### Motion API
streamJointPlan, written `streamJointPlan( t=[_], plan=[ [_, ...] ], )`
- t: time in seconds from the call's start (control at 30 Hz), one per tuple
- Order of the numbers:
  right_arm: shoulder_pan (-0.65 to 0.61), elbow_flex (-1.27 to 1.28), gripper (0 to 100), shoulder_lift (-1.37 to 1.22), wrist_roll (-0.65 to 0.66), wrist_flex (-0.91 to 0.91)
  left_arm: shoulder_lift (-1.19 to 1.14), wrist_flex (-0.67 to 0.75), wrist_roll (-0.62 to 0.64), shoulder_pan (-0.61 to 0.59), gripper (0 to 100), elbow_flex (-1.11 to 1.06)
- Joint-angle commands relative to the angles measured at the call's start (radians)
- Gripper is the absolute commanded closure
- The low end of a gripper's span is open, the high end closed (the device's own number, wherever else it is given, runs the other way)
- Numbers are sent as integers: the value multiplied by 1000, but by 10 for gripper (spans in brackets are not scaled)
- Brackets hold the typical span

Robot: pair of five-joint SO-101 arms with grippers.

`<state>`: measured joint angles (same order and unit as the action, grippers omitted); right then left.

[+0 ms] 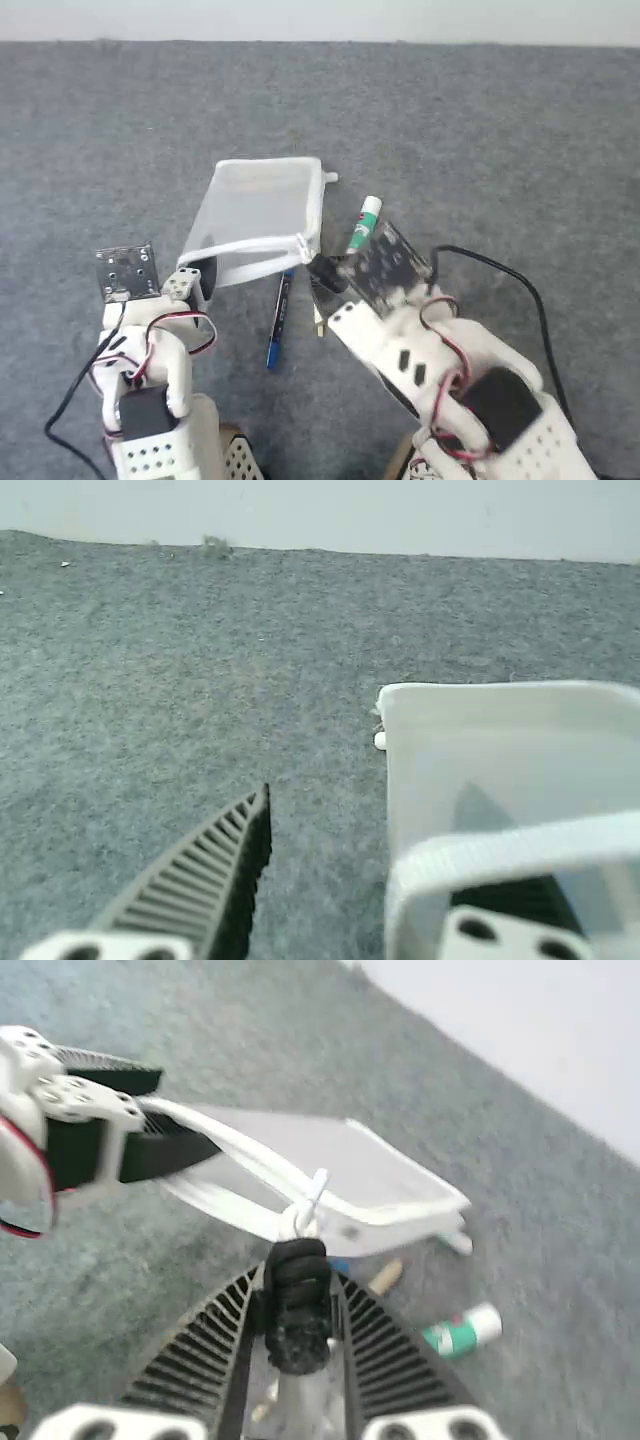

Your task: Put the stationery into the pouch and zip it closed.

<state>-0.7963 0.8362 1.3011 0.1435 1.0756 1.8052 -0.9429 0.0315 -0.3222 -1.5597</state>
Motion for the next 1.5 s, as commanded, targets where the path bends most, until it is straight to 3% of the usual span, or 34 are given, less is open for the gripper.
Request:
streamJointPlan(
  t=[0.0, 0.33, 0.7, 1.03, 1.2, 1.47],
  plan=[
    [-47, 3, 991, 70, 35, -1, 18, 6, 17, 2, 729, 31],
    [-50, 20, 988, 91, 52, -2, 18, 3, -91, 64, 993, 36],
    [-47, 95, 823, 91, 83, -74, 18, 0, -89, 58, 991, 38],
    [219, 83, 822, 90, 83, -143, 18, 0, -72, 12, 991, 53],
    [266, 84, 823, 88, 83, -160, 18, 5, -12, -60, 991, 74],
    [329, 44, 823, -62, 48, -209, 18, 6, -11, -64, 991, 76]
  ],
)
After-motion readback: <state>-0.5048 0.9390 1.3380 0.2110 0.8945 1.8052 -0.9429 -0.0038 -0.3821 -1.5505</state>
